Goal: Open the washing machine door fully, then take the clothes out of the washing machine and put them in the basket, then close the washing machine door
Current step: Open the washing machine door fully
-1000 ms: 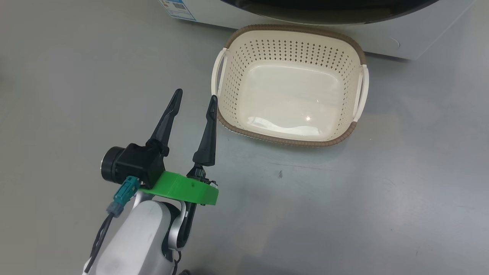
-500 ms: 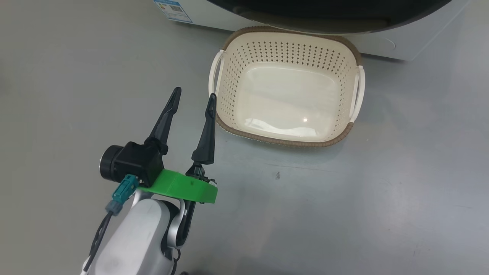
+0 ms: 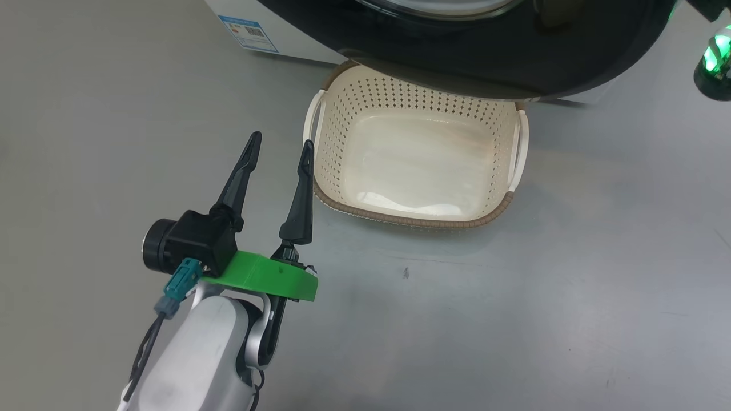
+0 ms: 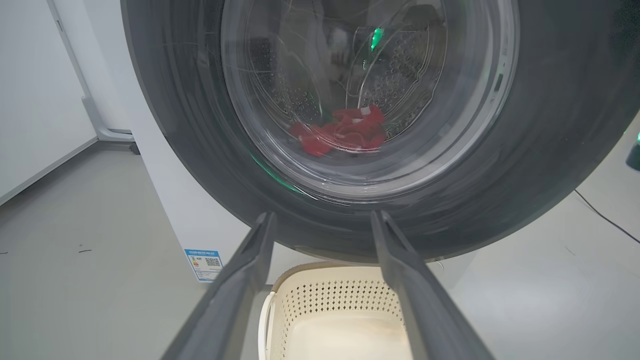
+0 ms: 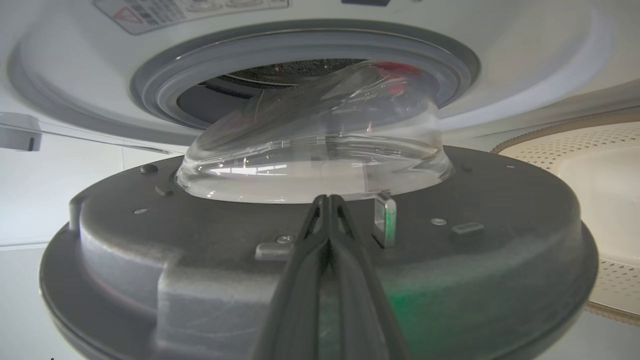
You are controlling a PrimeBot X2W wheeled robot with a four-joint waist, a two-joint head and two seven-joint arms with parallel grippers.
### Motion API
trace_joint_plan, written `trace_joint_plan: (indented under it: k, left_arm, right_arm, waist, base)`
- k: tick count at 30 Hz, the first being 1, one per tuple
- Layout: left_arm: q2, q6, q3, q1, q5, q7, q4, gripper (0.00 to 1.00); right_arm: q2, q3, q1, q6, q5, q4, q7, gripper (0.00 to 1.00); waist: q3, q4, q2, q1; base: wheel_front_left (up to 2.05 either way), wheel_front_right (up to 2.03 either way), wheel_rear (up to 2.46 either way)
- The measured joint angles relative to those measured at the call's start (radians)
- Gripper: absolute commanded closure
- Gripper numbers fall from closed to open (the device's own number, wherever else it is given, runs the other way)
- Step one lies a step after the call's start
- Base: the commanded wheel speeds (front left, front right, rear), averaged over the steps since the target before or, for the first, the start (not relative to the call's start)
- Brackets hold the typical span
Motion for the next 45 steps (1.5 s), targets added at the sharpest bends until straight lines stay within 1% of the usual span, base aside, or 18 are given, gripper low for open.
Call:
trace_joint_plan:
  k: [8,19,30,35,39,45]
  left_arm:
    - [0.000,0.000,-0.005,0.002,0.003,0.000,0.019,0.00]
    - [0.000,0.000,0.005,0.033,0.014,0.000,0.049,0.00]
    - [0.000,0.000,0.024,0.079,0.026,0.000,0.077,0.00]
    - [0.000,0.000,0.027,0.090,0.026,0.000,0.083,0.00]
    - [0.001,0.000,0.028,0.102,0.026,0.000,0.088,0.00]
    - [0.001,0.000,0.029,0.109,0.026,0.000,0.090,0.00]
  right_arm:
    - [0.031,0.007,0.074,0.037,0.024,-0.007,0.027,1.00]
    - [0.101,0.017,0.184,0.063,0.061,-0.009,0.045,1.00]
    - [0.173,0.057,0.293,0.080,0.073,-0.029,0.074,1.00]
    - [0.202,0.075,0.337,0.081,0.073,-0.047,0.078,1.00]
    - [0.221,0.092,0.368,0.088,0.073,-0.060,0.079,1.00]
    - [0.242,0.123,0.411,0.088,0.072,-0.090,0.078,1.00]
  waist:
    - [-0.041,-0.011,0.0000,0.0000]
    - [-0.113,-0.024,0.0000,0.0000]
    - [-0.187,-0.039,0.0000,0.0000]
    - [-0.215,-0.041,0.0000,0.0000]
    - [-0.233,-0.040,0.0000,0.0000]
    - [-0.250,-0.031,0.0000,0.0000]
  base:
    - [0.00,0.00,0.00]
    - [0.00,0.00,0.00]
    - [0.00,0.00,0.00]
    - [0.00,0.00,0.00]
    - [0.00,0.00,0.00]
    - [0.00,0.00,0.00]
